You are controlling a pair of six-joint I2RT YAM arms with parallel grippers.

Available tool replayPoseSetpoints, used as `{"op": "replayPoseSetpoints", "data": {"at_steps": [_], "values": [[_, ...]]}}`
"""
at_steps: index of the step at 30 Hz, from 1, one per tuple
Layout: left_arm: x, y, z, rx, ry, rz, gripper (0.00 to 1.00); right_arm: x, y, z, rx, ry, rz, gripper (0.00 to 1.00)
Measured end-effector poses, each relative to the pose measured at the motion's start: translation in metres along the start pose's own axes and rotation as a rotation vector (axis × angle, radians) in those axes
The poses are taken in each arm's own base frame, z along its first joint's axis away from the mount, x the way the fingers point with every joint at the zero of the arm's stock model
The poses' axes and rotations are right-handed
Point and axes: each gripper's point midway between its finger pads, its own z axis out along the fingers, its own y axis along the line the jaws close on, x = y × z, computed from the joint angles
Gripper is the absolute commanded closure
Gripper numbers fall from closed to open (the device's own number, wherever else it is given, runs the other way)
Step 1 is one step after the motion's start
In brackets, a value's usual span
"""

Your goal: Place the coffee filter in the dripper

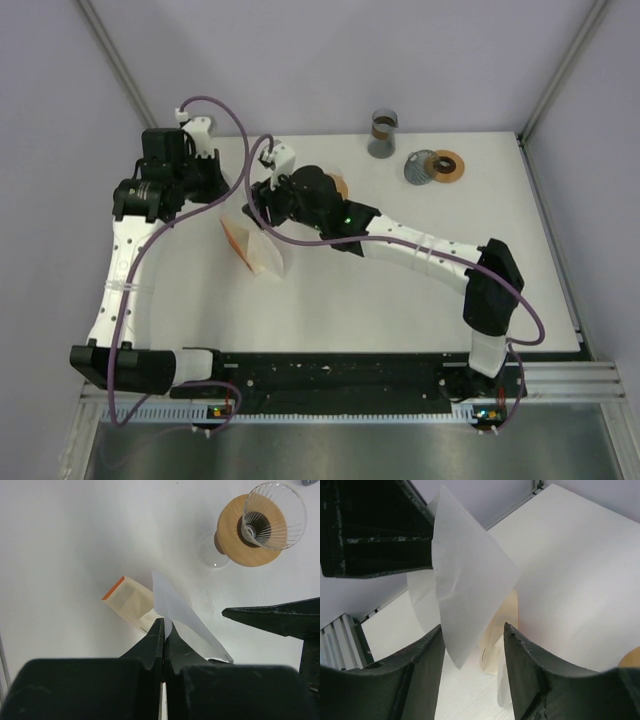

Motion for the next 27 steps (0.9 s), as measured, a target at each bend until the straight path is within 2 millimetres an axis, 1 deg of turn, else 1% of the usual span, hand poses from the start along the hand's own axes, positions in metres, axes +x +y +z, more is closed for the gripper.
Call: {"op": "replayPoseSetpoints", "data": {"at_steps": [1,3,6,7,9,12,14,16,17,18,19,21,22,23,25,26,27], "values": [[-0.001,-0.002,-0.002,0.008,-0.003,-0.003,1.00,-0.001,0.000,0.000,0.008,-0.001,-0.007,0.60],[-0.001,-0.004,-0.002,0.020,-0.003,-0.008,1.00,-0.006,-0.004,0.001,0.031,-0.010,-0.017,0.78],[0.002,-0.007,-0.003,0.032,0.012,-0.012,1.00,-0.012,-0.013,0.001,0.086,-0.023,-0.031,0.92],[0.003,-0.008,-0.003,0.035,0.016,-0.012,1.00,-0.014,-0.017,0.000,0.109,-0.025,-0.039,0.99],[0.004,-0.010,-0.003,0.040,0.022,-0.007,1.00,-0.017,-0.024,-0.002,0.147,-0.022,-0.052,1.00],[0.006,-0.017,0.000,0.058,0.039,0.009,1.00,-0.028,-0.034,-0.008,0.195,-0.009,-0.060,1.00],[0.002,-0.027,0.004,0.083,0.054,0.027,1.00,-0.044,-0.040,-0.013,0.217,-0.001,-0.060,1.00],[-0.004,-0.036,0.011,0.107,0.067,0.044,1.00,-0.059,-0.052,-0.018,0.243,0.003,-0.059,1.00],[-0.008,-0.040,0.014,0.117,0.069,0.049,1.00,-0.065,-0.059,-0.021,0.258,0.011,-0.057,1.00],[-0.013,-0.046,0.018,0.132,0.072,0.057,1.00,-0.068,-0.061,-0.026,0.265,0.024,-0.057,1.00],[-0.019,-0.051,0.023,0.147,0.073,0.065,0.96,-0.072,-0.077,-0.031,0.294,0.037,-0.052,1.00],[-0.027,-0.060,0.031,0.166,0.076,0.076,0.81,-0.074,-0.096,-0.042,0.326,0.073,-0.041,1.00],[-0.030,-0.065,0.035,0.178,0.078,0.086,0.78,-0.073,-0.107,-0.046,0.339,0.091,-0.033,1.00],[-0.033,-0.070,0.039,0.188,0.081,0.094,0.76,-0.071,-0.117,-0.050,0.352,0.109,-0.022,1.00],[-0.034,-0.079,0.047,0.208,0.096,0.102,0.66,-0.060,-0.137,-0.060,0.379,0.162,0.000,1.00],[-0.034,-0.083,0.051,0.218,0.104,0.105,0.59,-0.056,-0.144,-0.063,0.389,0.185,0.008,1.00],[-0.034,-0.086,0.054,0.225,0.111,0.106,0.56,-0.053,-0.151,-0.067,0.399,0.202,0.016,1.00]]}}
